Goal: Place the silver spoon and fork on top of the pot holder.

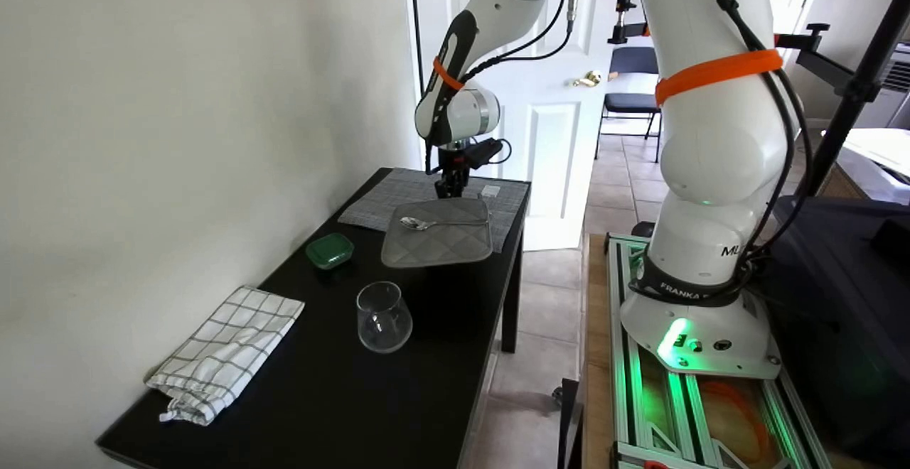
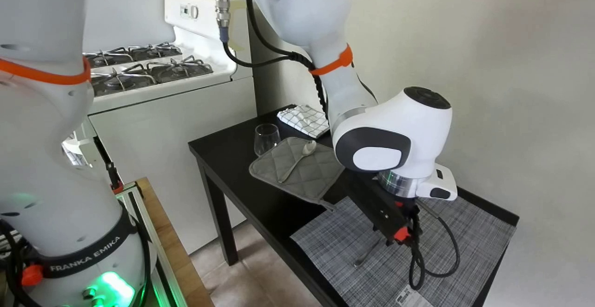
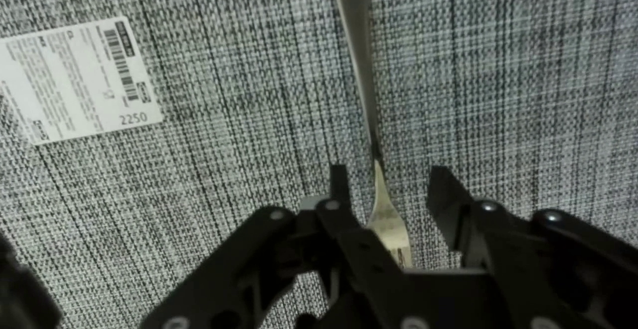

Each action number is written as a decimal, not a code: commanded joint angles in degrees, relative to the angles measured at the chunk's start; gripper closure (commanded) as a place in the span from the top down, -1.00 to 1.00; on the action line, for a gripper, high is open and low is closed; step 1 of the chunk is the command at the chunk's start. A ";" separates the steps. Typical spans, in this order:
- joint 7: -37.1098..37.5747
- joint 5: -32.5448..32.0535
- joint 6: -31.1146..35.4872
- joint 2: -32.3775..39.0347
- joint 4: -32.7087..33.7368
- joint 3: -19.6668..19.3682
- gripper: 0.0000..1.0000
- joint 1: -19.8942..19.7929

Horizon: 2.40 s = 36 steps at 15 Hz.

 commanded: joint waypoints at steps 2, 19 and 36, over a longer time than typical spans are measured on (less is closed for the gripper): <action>0.10 -0.16 -0.64 1.38 1.40 1.07 -0.82 -1.26; 1.28 -0.96 -0.30 2.31 1.82 0.39 -0.17 -0.79; 1.79 -3.22 -3.17 -4.18 -0.07 -0.78 -0.96 0.74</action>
